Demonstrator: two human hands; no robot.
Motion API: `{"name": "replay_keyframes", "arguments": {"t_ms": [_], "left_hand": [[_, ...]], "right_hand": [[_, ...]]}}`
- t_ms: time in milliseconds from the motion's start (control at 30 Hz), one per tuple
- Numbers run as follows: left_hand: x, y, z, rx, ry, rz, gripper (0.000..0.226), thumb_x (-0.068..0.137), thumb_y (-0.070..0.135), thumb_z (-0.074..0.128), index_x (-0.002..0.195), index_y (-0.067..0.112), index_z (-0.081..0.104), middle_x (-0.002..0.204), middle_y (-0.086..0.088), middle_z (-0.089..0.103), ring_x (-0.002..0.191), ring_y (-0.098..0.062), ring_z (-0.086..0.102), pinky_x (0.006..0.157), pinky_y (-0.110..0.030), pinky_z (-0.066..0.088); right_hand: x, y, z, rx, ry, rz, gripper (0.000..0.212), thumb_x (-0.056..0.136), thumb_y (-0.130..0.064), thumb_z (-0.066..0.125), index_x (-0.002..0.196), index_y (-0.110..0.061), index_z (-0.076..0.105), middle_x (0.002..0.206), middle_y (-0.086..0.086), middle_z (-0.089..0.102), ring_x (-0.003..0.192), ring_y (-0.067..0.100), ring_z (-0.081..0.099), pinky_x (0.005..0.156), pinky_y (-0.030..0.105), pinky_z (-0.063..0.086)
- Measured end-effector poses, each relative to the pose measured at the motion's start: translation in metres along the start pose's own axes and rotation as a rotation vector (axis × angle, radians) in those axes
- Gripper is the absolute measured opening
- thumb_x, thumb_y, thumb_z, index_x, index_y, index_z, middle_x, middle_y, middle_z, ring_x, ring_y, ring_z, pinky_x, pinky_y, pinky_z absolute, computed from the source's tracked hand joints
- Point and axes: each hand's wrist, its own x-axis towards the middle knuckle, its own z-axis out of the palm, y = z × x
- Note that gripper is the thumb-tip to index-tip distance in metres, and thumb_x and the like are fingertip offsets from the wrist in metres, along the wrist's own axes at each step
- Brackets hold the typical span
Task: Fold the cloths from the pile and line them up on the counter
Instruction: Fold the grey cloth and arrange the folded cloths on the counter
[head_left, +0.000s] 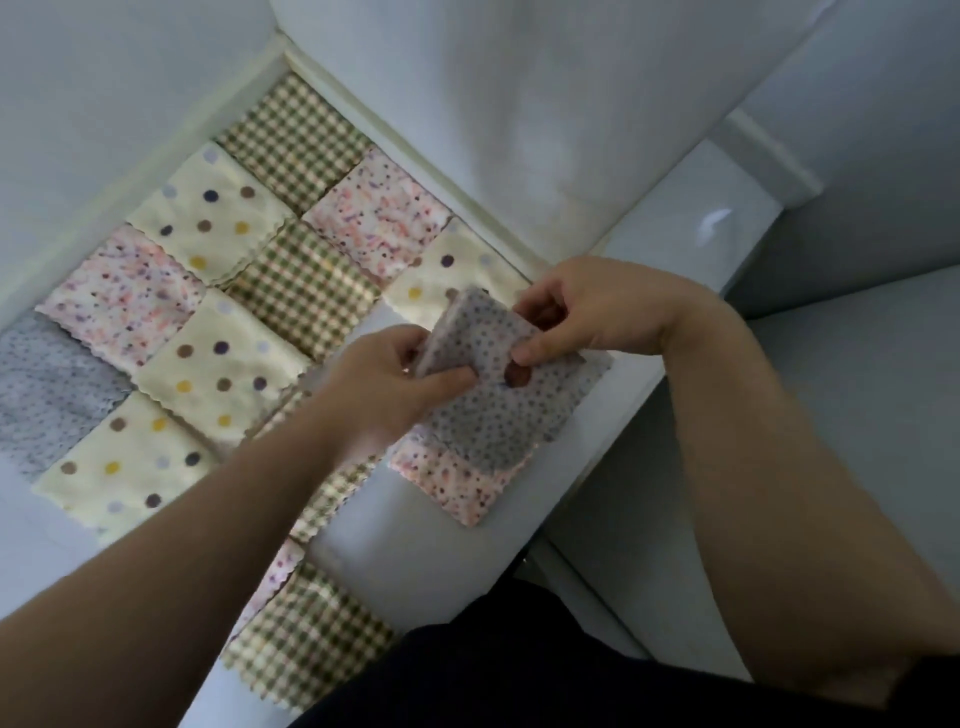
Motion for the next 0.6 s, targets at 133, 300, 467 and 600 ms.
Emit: {"name": "replay_keyframes", "arguments": {"t_ms": [133, 300, 467, 600], "left_hand": [[0.016, 0.001, 0.032, -0.039, -0.052, -0.088, 0.023, 0.086, 0.032, 0.076, 0.104, 0.021, 0.067, 0.1, 0.001, 0.074, 0.085, -0.014, 0.073, 0.071, -0.03, 0.059], [0.038, 0.006, 0.054, 0.008, 0.068, -0.09, 0.022, 0.083, 0.033, 0.078, 0.099, 0.023, 0.066, 0.093, 0.005, 0.072, 0.086, -0.014, 0.069, 0.075, -0.032, 0.058], [0.053, 0.004, 0.064, 0.193, 0.163, -0.036, 0.02, 0.088, 0.028, 0.069, 0.106, 0.022, 0.062, 0.091, 0.01, 0.066, 0.079, -0.003, 0.06, 0.055, -0.013, 0.039], [0.057, -0.003, 0.066, 0.316, 0.181, 0.021, 0.018, 0.092, 0.025, 0.066, 0.109, 0.021, 0.06, 0.098, 0.008, 0.064, 0.079, -0.004, 0.059, 0.052, -0.007, 0.037]], "right_hand": [[-0.004, 0.041, -0.008, 0.079, 0.057, 0.195, 0.013, 0.088, -0.027, 0.075, 0.098, -0.021, 0.068, 0.096, 0.004, 0.075, 0.086, 0.021, 0.073, 0.065, 0.03, 0.06], [-0.007, 0.069, -0.007, 0.161, 0.108, 0.302, 0.019, 0.094, -0.027, 0.068, 0.108, -0.018, 0.061, 0.09, 0.0, 0.074, 0.075, 0.021, 0.072, 0.058, 0.029, 0.059], [-0.001, 0.082, -0.007, 0.129, 0.21, 0.292, 0.026, 0.095, -0.028, 0.066, 0.115, -0.014, 0.059, 0.097, 0.003, 0.073, 0.075, 0.017, 0.07, 0.055, 0.024, 0.057], [0.008, 0.092, -0.001, 0.096, 0.281, 0.307, 0.05, 0.089, -0.037, 0.072, 0.13, -0.015, 0.054, 0.11, 0.006, 0.066, 0.084, 0.017, 0.067, 0.061, 0.03, 0.061]]}}
